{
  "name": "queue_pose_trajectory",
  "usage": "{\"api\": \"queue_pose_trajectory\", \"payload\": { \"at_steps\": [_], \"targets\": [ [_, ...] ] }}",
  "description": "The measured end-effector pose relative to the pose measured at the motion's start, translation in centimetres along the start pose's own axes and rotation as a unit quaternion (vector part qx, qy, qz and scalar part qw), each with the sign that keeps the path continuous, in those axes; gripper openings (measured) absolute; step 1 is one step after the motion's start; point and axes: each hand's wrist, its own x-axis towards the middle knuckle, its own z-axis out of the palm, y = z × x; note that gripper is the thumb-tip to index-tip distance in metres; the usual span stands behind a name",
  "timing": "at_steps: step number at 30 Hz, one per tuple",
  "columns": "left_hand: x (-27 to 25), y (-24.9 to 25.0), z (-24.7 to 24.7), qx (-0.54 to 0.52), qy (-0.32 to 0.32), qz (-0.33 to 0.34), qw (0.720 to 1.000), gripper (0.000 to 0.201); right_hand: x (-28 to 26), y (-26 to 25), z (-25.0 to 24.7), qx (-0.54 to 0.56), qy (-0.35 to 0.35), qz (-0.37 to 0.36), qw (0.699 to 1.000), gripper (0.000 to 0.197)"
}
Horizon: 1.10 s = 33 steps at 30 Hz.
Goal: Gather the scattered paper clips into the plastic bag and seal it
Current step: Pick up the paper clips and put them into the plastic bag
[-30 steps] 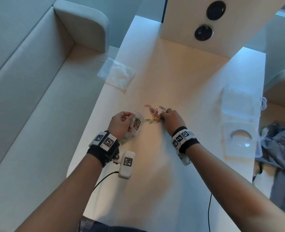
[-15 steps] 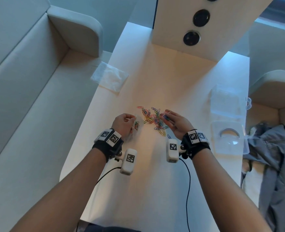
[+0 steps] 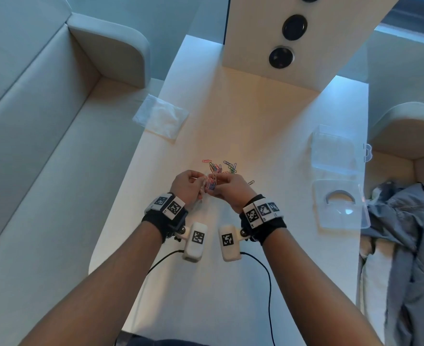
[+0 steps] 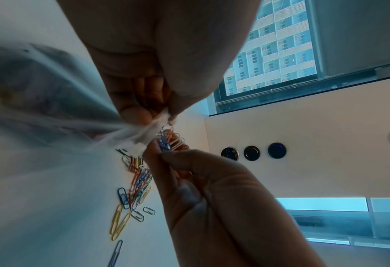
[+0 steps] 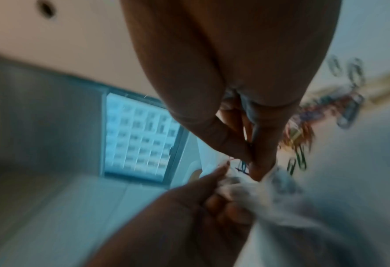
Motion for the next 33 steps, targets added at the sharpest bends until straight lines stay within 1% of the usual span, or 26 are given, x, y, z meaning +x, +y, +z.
{"api": "queue_pose_trajectory", "payload": {
  "at_steps": [1,2,3,4,5,7,9,12,14,16,19,21,22,23,25,26,27,28,29,30,31,32,33],
  "targets": [
    [0.0,0.0,0.0,-0.001,-0.002,0.001,1.000,0.010,0.1,-0.1,0.2,-0.086,0.027,-0.024,0.996,0.032],
    [0.0,-0.1,0.0,-0.001,-0.004,0.002,1.000,0.009,0.3,0.0,0.3,-0.175,0.057,-0.052,0.982,0.026],
    [-0.1,0.0,0.1,-0.001,-0.006,0.004,1.000,0.009,0.2,-0.2,0.4,-0.260,0.084,-0.076,0.959,0.020],
    [-0.1,-0.1,0.1,-0.002,-0.008,0.005,1.000,0.009,0.3,-0.2,0.5,-0.323,0.106,-0.101,0.935,0.016],
    [-0.2,-0.1,0.2,-0.003,-0.010,0.005,1.000,0.010,0.2,-0.4,0.6,-0.357,0.118,-0.121,0.919,0.012],
    [-0.4,-0.2,0.2,-0.004,-0.013,0.007,1.000,0.011,0.1,-0.5,0.8,-0.378,0.122,-0.140,0.907,0.008],
    [-0.4,-0.3,0.1,-0.005,-0.012,0.008,1.000,0.010,-0.1,-0.7,0.9,-0.391,0.114,-0.144,0.902,0.012],
    [-0.2,-0.3,-0.1,-0.005,-0.009,0.009,1.000,0.013,-0.5,-1.2,1.2,-0.419,0.073,-0.148,0.893,0.018],
    [0.0,-0.3,-0.3,-0.003,-0.010,0.009,1.000,0.015,-0.5,-1.5,1.4,-0.413,0.059,-0.138,0.898,0.022],
    [0.3,-0.4,-0.3,-0.001,-0.014,0.011,1.000,0.017,-0.3,-1.6,1.6,-0.405,0.076,-0.140,0.901,0.021],
    [0.3,-0.5,-0.6,-0.002,-0.016,0.017,1.000,0.013,0.1,-1.6,2.0,-0.433,0.122,-0.166,0.878,0.016],
    [0.2,-0.5,-0.8,-0.009,-0.019,0.022,1.000,0.012,0.0,-1.8,2.3,-0.457,0.133,-0.180,0.861,0.014],
    [0.2,-0.4,-1.0,-0.012,-0.023,0.023,0.999,0.013,0.0,-1.9,2.4,-0.477,0.124,-0.183,0.850,0.015],
    [0.2,-0.3,-1.2,-0.014,-0.026,0.023,0.999,0.015,0.0,-2.1,2.5,-0.514,0.094,-0.178,0.834,0.019],
    [0.3,-0.4,-1.5,-0.015,-0.030,0.024,0.999,0.017,-0.3,-2.9,2.7,-0.598,-0.011,-0.141,0.789,0.029],
    [0.3,-0.4,-1.7,-0.016,-0.032,0.024,0.999,0.017,-0.4,-3.3,2.7,-0.616,-0.053,-0.127,0.776,0.032],
    [0.3,-0.5,-1.9,-0.018,-0.033,0.025,0.999,0.016,-0.4,-3.6,2.6,-0.614,-0.079,-0.127,0.775,0.032],
    [0.2,-0.5,-2.0,-0.022,-0.035,0.026,0.999,0.015,-0.3,-3.9,2.3,-0.598,-0.092,-0.140,0.784,0.031],
    [0.1,-0.6,-2.1,-0.031,-0.035,0.027,0.999,0.015,-0.2,-4.1,1.9,-0.572,-0.086,-0.164,0.799,0.028],
    [0.1,-0.7,-2.3,-0.042,-0.032,0.026,0.998,0.014,0.0,-4.3,1.5,-0.534,-0.070,-0.185,0.822,0.025],
    [-0.1,-0.7,-2.7,-0.053,-0.025,0.025,0.998,0.014,0.3,-4.6,1.1,-0.482,-0.051,-0.202,0.851,0.023],
    [-0.2,-0.6,-3.2,-0.064,-0.017,0.024,0.997,0.013,0.9,-4.6,0.7,-0.417,-0.033,-0.214,0.883,0.021],
    [-0.2,-0.7,-3.7,-0.075,-0.008,0.024,0.997,0.013,1.8,-4.4,0.3,-0.357,-0.006,-0.221,0.908,0.021]
  ]
}}
